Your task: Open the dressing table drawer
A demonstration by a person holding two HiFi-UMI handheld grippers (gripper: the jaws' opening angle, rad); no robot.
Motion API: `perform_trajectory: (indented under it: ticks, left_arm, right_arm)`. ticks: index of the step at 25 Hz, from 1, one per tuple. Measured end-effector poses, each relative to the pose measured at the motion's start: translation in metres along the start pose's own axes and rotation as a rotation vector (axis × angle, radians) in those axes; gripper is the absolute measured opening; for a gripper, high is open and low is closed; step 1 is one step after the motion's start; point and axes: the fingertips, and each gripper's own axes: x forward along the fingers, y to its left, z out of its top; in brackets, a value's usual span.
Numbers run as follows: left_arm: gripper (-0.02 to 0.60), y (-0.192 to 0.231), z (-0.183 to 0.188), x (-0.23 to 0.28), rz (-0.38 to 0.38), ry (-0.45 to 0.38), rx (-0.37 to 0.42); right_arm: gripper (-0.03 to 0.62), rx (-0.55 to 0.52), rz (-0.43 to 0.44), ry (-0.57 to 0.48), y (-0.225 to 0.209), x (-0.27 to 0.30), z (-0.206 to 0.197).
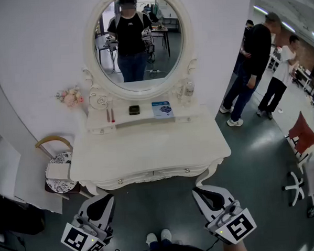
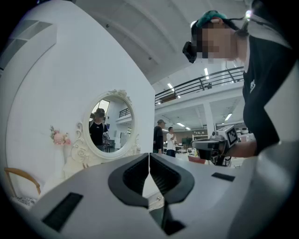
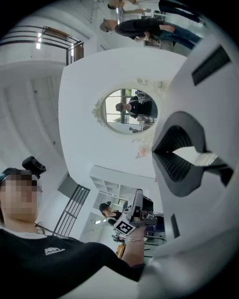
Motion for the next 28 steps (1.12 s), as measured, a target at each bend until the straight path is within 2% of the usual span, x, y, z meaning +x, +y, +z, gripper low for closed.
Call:
perform_trajectory:
  ticks: [4,13,17,20,28]
  left_arm:
    - [0.02,-0.005,-0.001,0.004,-0.018,-0.002,0.005]
    - [0.02,0.001,-0.015,-0.004,-0.01,0.032,-0.022]
    - [0.02,0.001,-0.01,-0.01,-0.013,0.031,-0.02]
    - [0.02,0.003,-0.012,-0.023,-0.013,0.048,-0.012]
    - [0.02,0.022,-0.023,-0.066,0.071,0.065,-0.037]
  right_arm:
    - [0.018,0.029,0.005,0.03,0.0,0.002,-0.006]
    - [0.018,0.001,0.069,0.055,0.015,0.018,-0.011]
    - [0.018,0.101,0.105,0.03,0.024,0.022,-0.012]
    - [0.018,0.125,0.13,0.03,0.035,0.028,-0.014]
    - [0.02,0.131,0.162,0.021,0.061,0.048,-0.008]
